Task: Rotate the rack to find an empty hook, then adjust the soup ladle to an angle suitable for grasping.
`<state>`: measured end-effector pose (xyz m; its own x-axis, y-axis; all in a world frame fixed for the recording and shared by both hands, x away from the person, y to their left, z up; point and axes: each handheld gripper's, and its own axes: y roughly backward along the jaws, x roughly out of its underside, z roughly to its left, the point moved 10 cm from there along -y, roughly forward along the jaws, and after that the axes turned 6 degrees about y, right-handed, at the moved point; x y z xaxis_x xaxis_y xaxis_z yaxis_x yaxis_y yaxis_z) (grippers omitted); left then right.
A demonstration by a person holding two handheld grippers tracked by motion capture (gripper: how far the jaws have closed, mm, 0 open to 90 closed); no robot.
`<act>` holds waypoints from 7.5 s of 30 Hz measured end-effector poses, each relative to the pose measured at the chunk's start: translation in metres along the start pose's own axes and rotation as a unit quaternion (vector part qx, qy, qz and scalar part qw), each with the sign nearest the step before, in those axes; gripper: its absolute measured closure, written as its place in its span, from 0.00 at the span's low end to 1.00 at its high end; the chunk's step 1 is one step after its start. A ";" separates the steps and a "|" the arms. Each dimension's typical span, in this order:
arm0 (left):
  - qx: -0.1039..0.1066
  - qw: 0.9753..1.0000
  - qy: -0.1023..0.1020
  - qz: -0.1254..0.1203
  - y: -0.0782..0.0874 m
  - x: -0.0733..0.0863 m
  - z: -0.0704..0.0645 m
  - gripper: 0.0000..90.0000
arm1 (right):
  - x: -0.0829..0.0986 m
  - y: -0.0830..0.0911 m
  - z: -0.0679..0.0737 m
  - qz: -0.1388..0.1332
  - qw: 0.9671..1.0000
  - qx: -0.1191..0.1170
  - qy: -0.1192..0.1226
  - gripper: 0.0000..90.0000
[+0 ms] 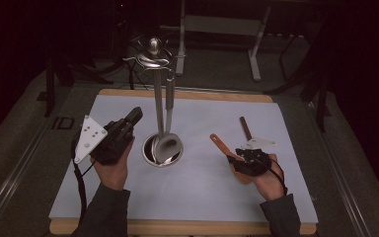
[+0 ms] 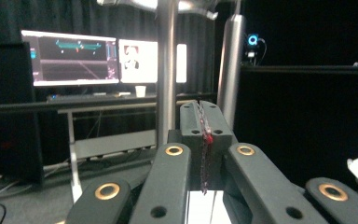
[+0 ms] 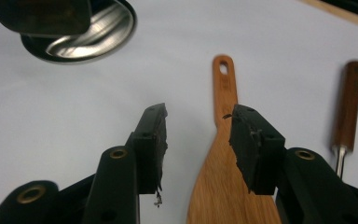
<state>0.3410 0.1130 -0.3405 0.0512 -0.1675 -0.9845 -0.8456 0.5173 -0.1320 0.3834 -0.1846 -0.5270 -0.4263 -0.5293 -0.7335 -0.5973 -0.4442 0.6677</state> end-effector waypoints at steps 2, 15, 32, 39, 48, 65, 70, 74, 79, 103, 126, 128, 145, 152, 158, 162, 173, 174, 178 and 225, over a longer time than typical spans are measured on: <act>0.004 1.000 -0.005 -0.004 -0.002 -0.007 -0.003 1.00 | 0.007 0.000 -0.002 -0.001 1.000 0.000 -0.010 0.62; 0.012 0.999 -0.018 -0.042 -0.014 -0.044 -0.019 1.00 | 0.027 0.000 -0.008 0.005 0.999 0.005 -0.033 0.62; -0.005 0.998 -0.012 -0.061 -0.044 -0.064 -0.011 1.00 | 0.033 0.001 -0.011 0.003 0.999 0.004 -0.045 0.62; -0.007 0.998 -0.016 -0.061 -0.048 -0.066 -0.010 1.00 | 0.034 0.001 -0.012 0.003 0.999 0.004 -0.048 0.62; -0.013 0.998 -0.021 -0.065 -0.047 -0.068 -0.006 1.00 | 0.036 0.002 -0.014 0.004 0.999 0.005 -0.051 0.62; -0.042 0.997 -0.016 -0.067 -0.047 -0.070 0.013 1.00 | 0.036 0.005 -0.018 -0.001 0.998 0.008 -0.056 0.62; -0.051 0.997 -0.013 -0.065 -0.049 -0.070 0.020 1.00 | 0.037 0.006 -0.020 -0.003 0.998 0.011 -0.057 0.62; -0.057 0.996 -0.016 -0.063 -0.050 -0.070 0.024 1.00 | 0.038 0.006 -0.021 -0.001 0.998 0.013 -0.056 0.62; -0.065 0.996 -0.015 -0.059 -0.053 -0.071 0.030 1.00 | 0.038 0.006 -0.021 -0.001 0.998 0.014 -0.056 0.62; -0.089 0.995 -0.007 -0.048 -0.064 -0.073 0.047 1.00 | 0.040 0.009 -0.026 -0.002 0.998 0.015 -0.065 0.62; -0.094 0.995 -0.010 -0.036 -0.069 -0.074 0.052 1.00 | 0.042 0.009 -0.029 -0.003 0.997 0.016 -0.069 0.62; -0.092 0.995 -0.010 -0.036 -0.068 -0.074 0.052 1.00 | 0.043 0.009 -0.030 -0.003 0.997 0.017 -0.069 0.62; -0.080 0.996 -0.031 -0.003 -0.049 -0.060 0.060 1.00 | 0.045 0.010 -0.031 0.000 0.997 0.017 -0.072 0.62; -0.079 0.996 -0.031 0.022 -0.034 -0.042 0.071 1.00 | 0.045 0.010 -0.031 0.000 0.997 0.017 -0.072 0.62; -0.083 0.995 -0.035 0.050 -0.024 -0.020 0.082 0.99 | 0.046 0.010 -0.033 0.001 0.997 0.019 -0.073 0.62; -0.089 0.993 -0.032 0.069 -0.019 -0.003 0.090 0.98 | 0.046 0.012 -0.033 0.001 0.997 0.020 -0.075 0.62; -0.101 0.988 -0.023 0.116 -0.005 0.039 0.107 0.98 | 0.046 0.015 -0.036 -0.004 0.997 0.023 -0.078 0.62; -0.102 0.987 -0.020 0.125 -0.001 0.048 0.110 0.97 | 0.046 0.015 -0.037 -0.004 0.997 0.024 -0.078 0.62; -0.109 0.982 -0.015 0.150 0.008 0.072 0.117 0.97 | 0.046 0.016 -0.037 -0.003 0.997 0.024 -0.078 0.62; -0.103 0.943 0.031 0.314 0.073 0.228 0.125 0.79 | 0.037 -0.070 -0.128 0.153 0.975 0.099 -0.125 0.77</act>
<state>0.3571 0.2178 -0.5891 -0.5197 0.0663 -0.8518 -0.7844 0.3581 0.5065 0.4962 -0.2653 -0.5845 -0.7420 -0.4120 -0.5288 -0.5253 -0.1329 0.8405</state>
